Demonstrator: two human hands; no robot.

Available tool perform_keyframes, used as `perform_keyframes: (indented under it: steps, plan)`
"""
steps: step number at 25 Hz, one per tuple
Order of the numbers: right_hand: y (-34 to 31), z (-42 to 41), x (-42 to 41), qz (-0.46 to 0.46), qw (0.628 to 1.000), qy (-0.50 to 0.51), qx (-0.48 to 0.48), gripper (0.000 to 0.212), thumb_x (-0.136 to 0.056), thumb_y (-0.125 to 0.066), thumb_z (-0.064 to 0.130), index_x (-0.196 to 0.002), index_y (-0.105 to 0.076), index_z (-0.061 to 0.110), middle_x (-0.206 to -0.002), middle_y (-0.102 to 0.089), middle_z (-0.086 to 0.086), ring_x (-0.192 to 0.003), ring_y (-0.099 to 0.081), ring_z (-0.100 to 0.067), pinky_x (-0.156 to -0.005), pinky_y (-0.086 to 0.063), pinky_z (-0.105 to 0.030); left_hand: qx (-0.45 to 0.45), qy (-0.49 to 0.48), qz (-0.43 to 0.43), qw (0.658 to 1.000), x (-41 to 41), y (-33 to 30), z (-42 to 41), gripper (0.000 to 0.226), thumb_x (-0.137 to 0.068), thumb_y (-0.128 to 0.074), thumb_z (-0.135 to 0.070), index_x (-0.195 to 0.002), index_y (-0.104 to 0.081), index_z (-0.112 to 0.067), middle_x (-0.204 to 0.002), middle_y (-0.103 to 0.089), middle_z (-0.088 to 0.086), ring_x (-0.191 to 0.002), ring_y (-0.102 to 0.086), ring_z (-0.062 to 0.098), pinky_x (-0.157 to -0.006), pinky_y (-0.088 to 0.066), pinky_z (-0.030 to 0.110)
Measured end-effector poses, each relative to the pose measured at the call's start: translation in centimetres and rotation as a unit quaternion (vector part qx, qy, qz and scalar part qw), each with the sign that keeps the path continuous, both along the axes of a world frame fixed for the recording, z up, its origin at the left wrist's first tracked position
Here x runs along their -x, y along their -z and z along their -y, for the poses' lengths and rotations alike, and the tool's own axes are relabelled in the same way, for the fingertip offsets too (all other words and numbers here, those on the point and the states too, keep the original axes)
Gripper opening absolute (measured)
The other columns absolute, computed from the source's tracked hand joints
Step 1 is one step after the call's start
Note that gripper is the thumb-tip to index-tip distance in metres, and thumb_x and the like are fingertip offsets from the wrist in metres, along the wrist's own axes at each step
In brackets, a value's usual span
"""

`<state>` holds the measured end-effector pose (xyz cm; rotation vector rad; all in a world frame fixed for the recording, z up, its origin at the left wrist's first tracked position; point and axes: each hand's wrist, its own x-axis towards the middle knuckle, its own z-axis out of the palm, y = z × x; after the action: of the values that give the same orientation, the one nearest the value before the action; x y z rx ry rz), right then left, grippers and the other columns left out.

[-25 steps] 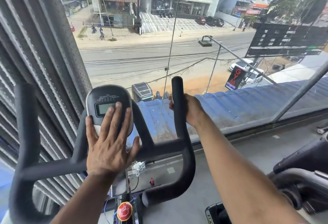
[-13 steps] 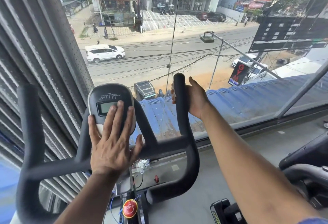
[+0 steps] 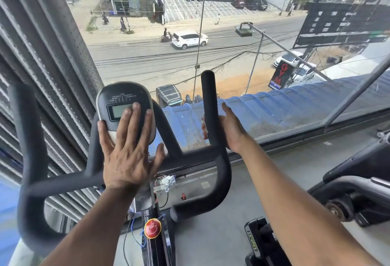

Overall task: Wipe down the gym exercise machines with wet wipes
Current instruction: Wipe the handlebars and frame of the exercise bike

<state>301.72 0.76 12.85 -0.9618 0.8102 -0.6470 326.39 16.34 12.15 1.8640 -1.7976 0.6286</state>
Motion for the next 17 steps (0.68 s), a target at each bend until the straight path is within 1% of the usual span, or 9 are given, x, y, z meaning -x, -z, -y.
perform_keyframes:
  steps: [3,6,8,10,11,12,13,15,17]
  plan:
    - [1.9,-1.7,1.1,-0.016,0.999,0.029,-0.044,0.070,-0.101,-0.030,0.064,-0.098,-0.068,0.005,-0.085,-0.065,-0.013,-0.072,-0.060,-0.025,-0.075,-0.048,-0.037,0.001,-0.003,0.003,1.000,0.1,0.0,-0.1,0.084,-0.098,-0.035,-0.056,-0.167,-0.002,-0.021,-0.174,0.013,-0.003,-0.161,0.010,0.015,-0.124,0.013,0.062]
    - [3.9,-3.4,2.3,-0.072,0.993,0.080,-0.043,0.049,-0.100,-0.038,0.043,-0.105,-0.069,0.005,-0.098,-0.068,-0.017,-0.082,-0.063,-0.026,-0.070,-0.048,-0.033,-0.006,-0.003,0.002,1.000,-0.1,-0.1,-0.1,0.084,-0.098,-0.035,-0.056,-0.168,-0.003,-0.021,-0.174,0.013,-0.002,-0.161,0.010,0.016,-0.124,0.013,0.062]
    - [5.3,-4.4,3.1,-0.123,0.984,0.126,0.005,0.035,-0.103,-0.047,0.030,-0.105,-0.071,0.004,-0.101,-0.065,-0.016,-0.090,-0.060,-0.028,-0.070,-0.048,-0.034,-0.004,-0.002,0.002,1.000,-0.1,0.0,-0.1,0.084,-0.098,-0.035,-0.056,-0.168,-0.005,-0.020,-0.174,0.012,-0.002,-0.161,0.010,0.016,-0.124,0.012,0.063]
    - [4.6,-4.1,4.0,-0.195,0.956,0.166,0.141,0.029,-0.105,-0.052,0.025,-0.114,-0.074,0.008,-0.104,-0.068,-0.006,-0.094,-0.062,-0.020,-0.078,-0.052,-0.033,0.000,0.000,0.001,1.000,-0.1,0.2,-0.2,0.084,-0.097,-0.036,-0.056,-0.167,-0.006,-0.019,-0.175,0.012,-0.002,-0.161,0.010,0.016,-0.124,0.012,0.064]
    - [3.0,-3.1,4.1,-0.248,0.918,0.193,0.240,0.028,-0.105,-0.055,0.027,-0.120,-0.073,0.013,-0.111,-0.070,-0.001,-0.098,-0.065,-0.015,-0.084,-0.055,-0.032,0.002,0.000,0.004,1.000,-0.1,0.2,-0.1,0.085,-0.097,-0.036,-0.056,-0.167,-0.006,-0.019,-0.175,0.012,-0.001,-0.161,0.010,0.016,-0.124,0.012,0.064]
    - [0.8,-1.7,3.9,-0.292,0.860,0.217,0.359,0.028,-0.104,-0.056,0.028,-0.124,-0.072,0.016,-0.115,-0.071,0.000,-0.100,-0.067,-0.011,-0.086,-0.055,-0.029,0.001,-0.004,0.008,1.000,-0.1,0.1,0.0,0.086,-0.097,-0.037,-0.056,-0.167,-0.005,-0.019,-0.175,0.012,-0.001,-0.161,0.009,0.016,-0.124,0.012,0.064]
    - [-1.6,-0.3,3.5,-0.306,0.789,0.225,0.483,0.027,-0.105,-0.057,0.026,-0.125,-0.071,0.015,-0.118,-0.070,-0.001,-0.102,-0.067,-0.010,-0.086,-0.055,-0.026,-0.002,-0.006,0.012,1.000,-0.1,0.1,0.1,0.086,-0.097,-0.038,-0.056,-0.167,-0.004,-0.020,-0.175,0.012,-0.001,-0.161,0.009,0.017,-0.124,0.012,0.064]
    - [-5.7,2.8,1.4,-0.307,0.632,0.170,0.691,0.025,-0.104,-0.057,0.010,-0.124,-0.070,0.006,-0.123,-0.066,-0.010,-0.112,-0.065,-0.018,-0.093,-0.053,-0.025,-0.005,-0.005,0.012,1.000,-0.3,0.2,0.0,0.087,-0.096,-0.038,-0.056,-0.167,-0.002,-0.021,-0.175,0.011,-0.001,-0.161,0.008,0.018,-0.124,0.011,0.066]
    - [-7.0,5.5,-0.4,-0.346,0.502,0.056,0.791,0.030,-0.100,-0.056,-0.001,-0.128,-0.066,0.000,-0.136,-0.062,-0.017,-0.130,-0.057,-0.030,-0.112,-0.045,-0.037,-0.002,-0.001,0.014,1.000,-0.3,0.3,0.0,0.086,-0.097,-0.037,-0.057,-0.167,-0.004,-0.021,-0.175,0.009,0.000,-0.161,0.006,0.019,-0.124,0.009,0.067]
